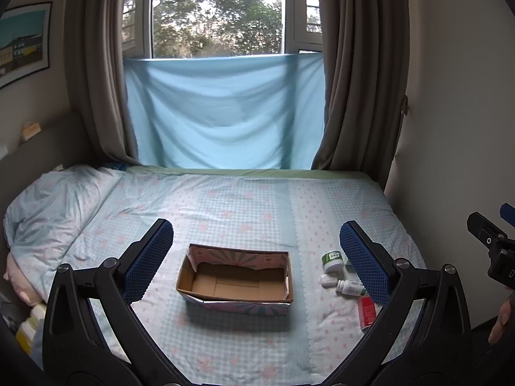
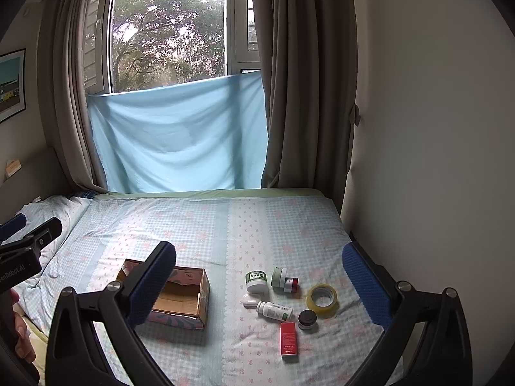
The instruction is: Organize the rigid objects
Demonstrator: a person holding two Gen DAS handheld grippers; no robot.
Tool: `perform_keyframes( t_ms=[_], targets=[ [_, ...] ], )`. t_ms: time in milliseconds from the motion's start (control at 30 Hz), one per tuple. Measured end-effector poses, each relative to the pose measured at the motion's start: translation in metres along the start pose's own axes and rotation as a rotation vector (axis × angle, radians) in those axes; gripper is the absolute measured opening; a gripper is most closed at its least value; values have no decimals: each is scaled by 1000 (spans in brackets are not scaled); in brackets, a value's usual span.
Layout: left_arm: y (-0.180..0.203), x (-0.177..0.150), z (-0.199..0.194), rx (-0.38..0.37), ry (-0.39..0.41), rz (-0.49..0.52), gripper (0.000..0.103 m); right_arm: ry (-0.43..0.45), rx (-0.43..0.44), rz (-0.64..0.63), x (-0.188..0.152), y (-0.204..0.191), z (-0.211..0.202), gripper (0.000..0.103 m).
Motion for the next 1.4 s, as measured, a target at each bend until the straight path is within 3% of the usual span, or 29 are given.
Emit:
perform_keyframes(
  t_ms=[933, 1400],
  targets=[
    [-1, -1, 0, -15, 4, 5, 103, 3, -9, 8, 0, 0, -4, 103],
    [0, 0, 13, -25, -33, 12, 103, -20, -14, 15, 2, -4, 2, 103]
  ],
)
Point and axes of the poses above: each gripper's, at about its wrist camera, not at the fingertips, and z roughly the way its jaws point, y to its right, x to its top, the point moved 1 cm from there along z, roughly the way its jaws point, and after that the axes turned 6 degrees about x, right-handed, at the moved point
